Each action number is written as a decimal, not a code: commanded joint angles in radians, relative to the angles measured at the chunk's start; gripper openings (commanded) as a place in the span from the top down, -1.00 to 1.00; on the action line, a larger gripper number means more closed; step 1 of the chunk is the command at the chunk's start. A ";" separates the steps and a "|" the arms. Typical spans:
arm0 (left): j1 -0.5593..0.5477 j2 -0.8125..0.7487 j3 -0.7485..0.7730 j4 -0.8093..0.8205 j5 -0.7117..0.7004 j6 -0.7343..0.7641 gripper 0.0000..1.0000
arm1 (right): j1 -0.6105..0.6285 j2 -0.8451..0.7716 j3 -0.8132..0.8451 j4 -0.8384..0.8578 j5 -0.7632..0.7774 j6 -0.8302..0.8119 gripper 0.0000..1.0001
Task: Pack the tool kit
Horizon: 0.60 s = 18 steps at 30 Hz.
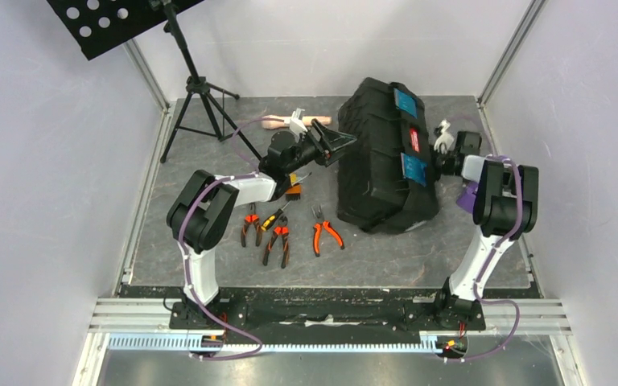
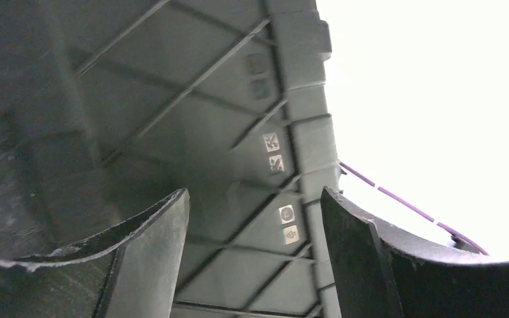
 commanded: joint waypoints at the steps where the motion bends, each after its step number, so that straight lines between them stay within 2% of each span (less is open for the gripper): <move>1: -0.030 0.045 0.042 0.018 0.035 -0.022 -0.55 | 0.080 0.070 -0.165 -0.420 0.181 -0.166 0.46; 7: -0.075 0.044 0.038 0.005 0.038 -0.023 -0.51 | 0.100 -0.021 -0.190 -0.406 0.184 -0.147 0.46; 13: -0.107 0.003 -0.047 0.059 0.036 -0.068 -0.51 | 0.098 -0.113 -0.189 -0.406 0.226 -0.124 0.46; 18: -0.136 -0.063 -0.128 0.030 0.003 -0.041 -0.51 | 0.085 -0.194 -0.175 -0.383 0.260 -0.090 0.45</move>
